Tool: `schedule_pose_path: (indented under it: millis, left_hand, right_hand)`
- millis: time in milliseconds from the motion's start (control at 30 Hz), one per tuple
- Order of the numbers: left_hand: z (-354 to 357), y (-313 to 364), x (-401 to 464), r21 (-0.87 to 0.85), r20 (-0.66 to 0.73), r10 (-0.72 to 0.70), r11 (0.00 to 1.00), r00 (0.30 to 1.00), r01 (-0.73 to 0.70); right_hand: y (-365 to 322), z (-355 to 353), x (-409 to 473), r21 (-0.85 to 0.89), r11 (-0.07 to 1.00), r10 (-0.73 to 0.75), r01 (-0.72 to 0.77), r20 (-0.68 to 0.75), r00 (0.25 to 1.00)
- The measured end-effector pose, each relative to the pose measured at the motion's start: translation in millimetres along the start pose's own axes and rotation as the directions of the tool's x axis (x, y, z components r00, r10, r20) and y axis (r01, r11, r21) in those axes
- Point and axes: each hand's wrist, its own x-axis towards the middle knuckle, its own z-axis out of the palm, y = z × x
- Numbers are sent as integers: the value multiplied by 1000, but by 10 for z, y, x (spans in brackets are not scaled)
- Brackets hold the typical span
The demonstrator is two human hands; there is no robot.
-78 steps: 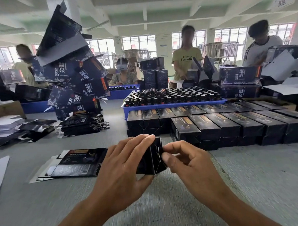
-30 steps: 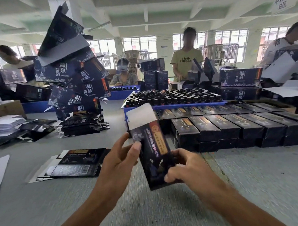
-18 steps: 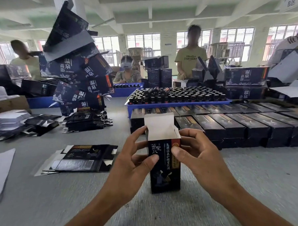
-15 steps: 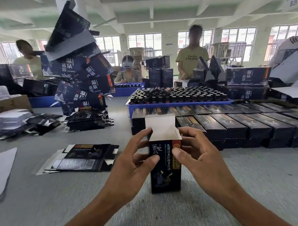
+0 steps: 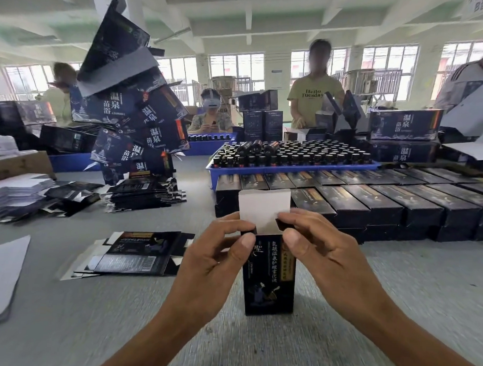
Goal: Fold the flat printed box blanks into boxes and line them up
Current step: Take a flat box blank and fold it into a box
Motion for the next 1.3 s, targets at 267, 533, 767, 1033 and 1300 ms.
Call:
schedule_pose_path:
  millis: [267,533,767,1033,1300]
  left_hand:
    - [-1,45,-4,30,6,61,998,998,-61]
    - [2,69,-6,-6,63,9,1000,998,-9]
    - [39,113,-28,-61,3,41,997,999,-40]
    - [27,87,-32,-75,-49,13,997,999,-16]
    - [13,80,-37,1,-3,11,1000,1000,-11]
  right_hand:
    - [-51,12,-7,129,992,10,3,-99,995]
    - [-112,53,-21,139,990,-15,37,-155,988]
    - [-96,40,-19,118,993,-8,28,-167,986]
    - [-55,28,-12,95,995,-12,26,-141,990]
    - [-45,16,-9,30,999,-35,39,-126,991]
